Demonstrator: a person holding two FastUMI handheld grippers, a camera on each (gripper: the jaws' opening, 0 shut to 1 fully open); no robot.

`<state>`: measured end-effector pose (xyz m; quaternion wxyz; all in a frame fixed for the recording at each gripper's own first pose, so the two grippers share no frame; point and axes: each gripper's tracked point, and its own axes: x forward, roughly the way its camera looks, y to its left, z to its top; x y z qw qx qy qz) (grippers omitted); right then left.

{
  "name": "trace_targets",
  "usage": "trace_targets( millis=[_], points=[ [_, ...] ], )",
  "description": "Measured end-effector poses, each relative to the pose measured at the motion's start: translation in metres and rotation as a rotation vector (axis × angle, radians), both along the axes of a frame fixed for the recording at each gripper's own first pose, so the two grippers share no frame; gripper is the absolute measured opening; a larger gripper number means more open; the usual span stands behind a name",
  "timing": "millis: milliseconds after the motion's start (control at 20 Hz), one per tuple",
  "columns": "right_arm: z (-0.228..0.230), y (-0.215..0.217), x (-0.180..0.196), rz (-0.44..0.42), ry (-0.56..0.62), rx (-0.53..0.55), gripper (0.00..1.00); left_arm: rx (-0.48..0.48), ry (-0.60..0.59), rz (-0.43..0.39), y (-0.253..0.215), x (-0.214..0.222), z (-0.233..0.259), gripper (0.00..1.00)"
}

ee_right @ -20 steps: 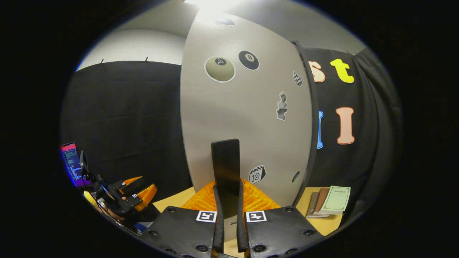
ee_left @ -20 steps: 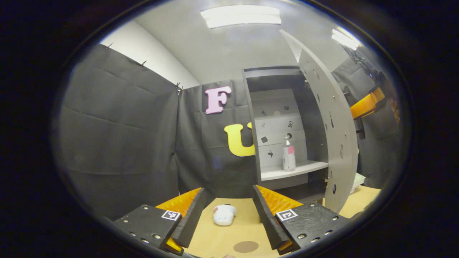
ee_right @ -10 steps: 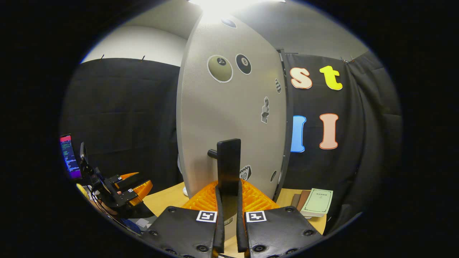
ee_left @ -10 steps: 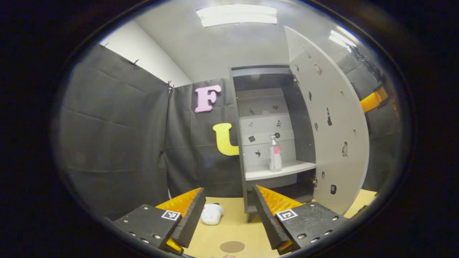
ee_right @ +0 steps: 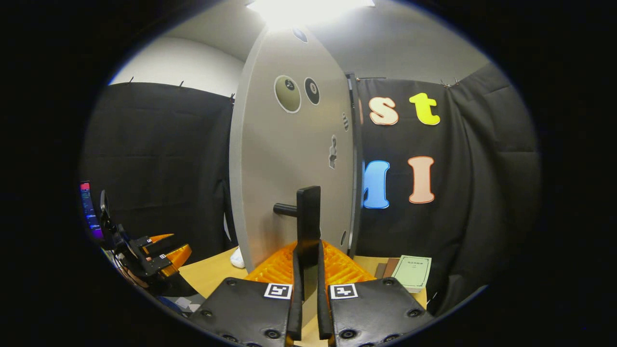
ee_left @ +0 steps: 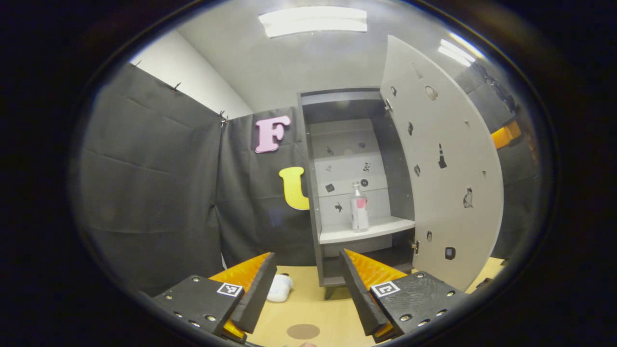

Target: Open the cabinet door with the right hand, grasp the bottle in the cabinet with the left hand and place it on the coaster, then close the cabinet door with the right hand.

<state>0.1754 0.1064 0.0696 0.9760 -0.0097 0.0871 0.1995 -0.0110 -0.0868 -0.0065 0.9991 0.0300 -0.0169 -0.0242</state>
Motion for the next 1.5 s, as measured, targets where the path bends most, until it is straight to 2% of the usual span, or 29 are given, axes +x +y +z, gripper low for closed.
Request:
trace_targets(
  millis=[200, 300, 400, 500, 550, 600, 650, 900, 950, 1100, 1150, 1200, 1250, 1300, 1500],
  points=[
    [0.001, -0.037, 0.010, -0.104, -0.013, 0.006, 0.14, 0.004, -0.001, -0.003, -0.012, -0.002, 0.002, 0.79],
    [0.000, -0.038, 0.010, -0.096, 0.001, 0.045, 0.10, 0.005, 0.000, -0.005, -0.018, -0.003, 0.002, 0.79],
    [-0.001, -0.029, 0.000, -0.061, 0.014, 0.080, 0.14, 0.008, 0.004, -0.007, -0.024, -0.003, 0.002, 0.79],
    [0.004, -0.037, -0.010, -0.061, -0.002, 0.059, 0.14, 0.007, 0.011, -0.014, -0.032, -0.001, 0.002, 0.80],
    [0.008, -0.043, -0.017, -0.059, -0.018, 0.050, 0.10, 0.003, 0.012, -0.017, -0.036, 0.001, 0.003, 0.80],
    [0.008, -0.045, -0.021, -0.047, -0.026, 0.049, 0.10, -0.003, 0.008, -0.024, -0.041, 0.002, 0.006, 0.79],
    [0.009, -0.052, -0.025, -0.058, -0.040, 0.042, 0.14, -0.009, 0.001, -0.032, -0.048, 0.004, 0.010, 0.79],
    [0.002, -0.103, -0.035, -0.148, -0.079, 0.009, 0.16, -0.029, -0.027, -0.082, -0.086, 0.019, 0.036, 0.81],
    [-0.003, -0.112, -0.035, -0.168, -0.078, 0.003, 0.37, -0.029, -0.029, -0.099, -0.094, 0.023, 0.043, 0.79],
    [-0.017, -0.148, -0.033, -0.273, -0.093, -0.063, 1.00, -0.029, -0.031, -0.162, -0.118, 0.037, 0.065, 0.80],
    [-0.020, -0.158, -0.034, -0.305, -0.098, -0.086, 0.96, -0.031, -0.029, -0.188, -0.128, 0.045, 0.071, 0.80],
    [-0.025, -0.163, -0.032, -0.327, -0.101, -0.098, 0.99, -0.035, -0.024, -0.208, -0.135, 0.052, 0.078, 0.80],
    [-0.029, -0.168, -0.033, -0.341, -0.099, -0.100, 0.96, -0.041, -0.018, -0.224, -0.140, 0.063, 0.082, 0.80],
    [-0.033, -0.171, -0.033, -0.355, -0.094, -0.095, 0.99, -0.048, -0.013, -0.234, -0.143, 0.074, 0.087, 0.80],
    [-0.050, -0.194, -0.034, -0.443, -0.053, -0.073, 0.96, -0.066, -0.001, -0.249, -0.144, 0.131, 0.099, 0.79]
  ],
)
